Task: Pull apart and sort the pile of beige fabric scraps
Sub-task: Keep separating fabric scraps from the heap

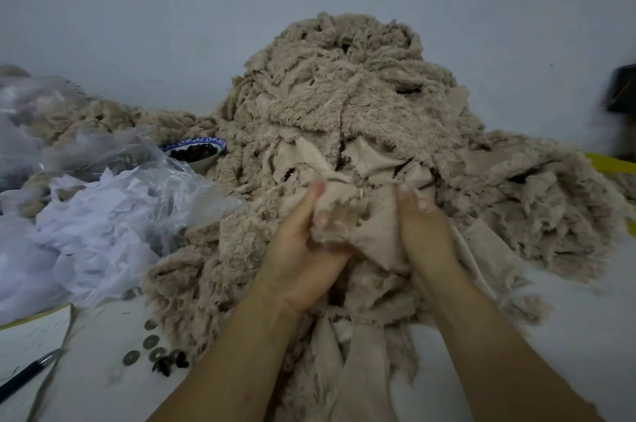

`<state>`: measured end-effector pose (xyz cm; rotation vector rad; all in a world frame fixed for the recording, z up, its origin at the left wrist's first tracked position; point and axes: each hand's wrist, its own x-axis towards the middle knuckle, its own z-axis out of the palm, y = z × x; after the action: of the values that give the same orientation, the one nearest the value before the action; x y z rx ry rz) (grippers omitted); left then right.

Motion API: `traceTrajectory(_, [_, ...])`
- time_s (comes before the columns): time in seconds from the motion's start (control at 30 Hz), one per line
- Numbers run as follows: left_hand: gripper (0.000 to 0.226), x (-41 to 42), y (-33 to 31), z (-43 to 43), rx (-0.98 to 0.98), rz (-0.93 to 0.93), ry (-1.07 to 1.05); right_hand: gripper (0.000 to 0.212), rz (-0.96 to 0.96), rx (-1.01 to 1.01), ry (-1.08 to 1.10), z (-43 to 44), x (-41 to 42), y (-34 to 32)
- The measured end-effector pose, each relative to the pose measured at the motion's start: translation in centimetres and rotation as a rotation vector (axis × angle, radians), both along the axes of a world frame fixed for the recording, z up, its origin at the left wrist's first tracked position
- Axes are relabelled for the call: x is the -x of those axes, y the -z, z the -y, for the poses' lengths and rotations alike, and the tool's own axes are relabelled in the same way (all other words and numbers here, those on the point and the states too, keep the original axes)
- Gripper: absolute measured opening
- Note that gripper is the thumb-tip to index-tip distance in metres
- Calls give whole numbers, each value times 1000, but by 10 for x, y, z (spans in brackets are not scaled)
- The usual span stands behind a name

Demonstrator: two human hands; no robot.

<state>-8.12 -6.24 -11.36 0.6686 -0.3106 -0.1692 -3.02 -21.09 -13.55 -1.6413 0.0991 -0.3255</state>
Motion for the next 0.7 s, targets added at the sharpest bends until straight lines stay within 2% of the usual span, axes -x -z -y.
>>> traceTrajectory(0.07, [46, -3, -5, -11, 139, 7, -74, 32, -6, -167, 65, 13, -5, -1])
traceTrajectory(0.17, [59, -13, -3, -21, 314, -179, -222, 29, 29, -302, 86, 16, -7, -2])
traceTrajectory(0.27, [56, -17, 1, -30, 472, -253, -224, 28, 23, -398, 102, 11, -10, -2])
traceTrajectory(0.33, [51, -20, 4, -36, 426, -300, -281, 34, 7, -469, 152, 14, -12, -3])
traceTrajectory(0.4, [48, -21, 6, -35, 223, -326, -426, 36, 4, -522, 178, 17, -12, -4])
traceTrajectory(0.47, [47, -21, 7, -27, -57, -271, -556, 30, 27, -555, 159, 15, -10, -3])
traceTrajectory(0.57, [43, -17, 9, -11, -718, -121, -673, 30, 35, -532, 139, 8, -7, -3])
traceTrajectory(0.6, [40, -15, 10, -7, -925, 37, -632, 40, 29, -523, 142, 6, -6, -3])
traceTrajectory(0.63, [34, -12, 13, -2, -1067, 220, -502, 49, 24, -524, 156, 6, -6, -4])
traceTrajectory(0.67, [28, -8, 18, 2, -1167, 339, -340, 51, 23, -526, 183, 8, -7, -4])
traceTrajectory(0.7, [23, -4, 20, 4, -1219, 365, -203, 51, 22, -528, 214, 10, -8, -5])
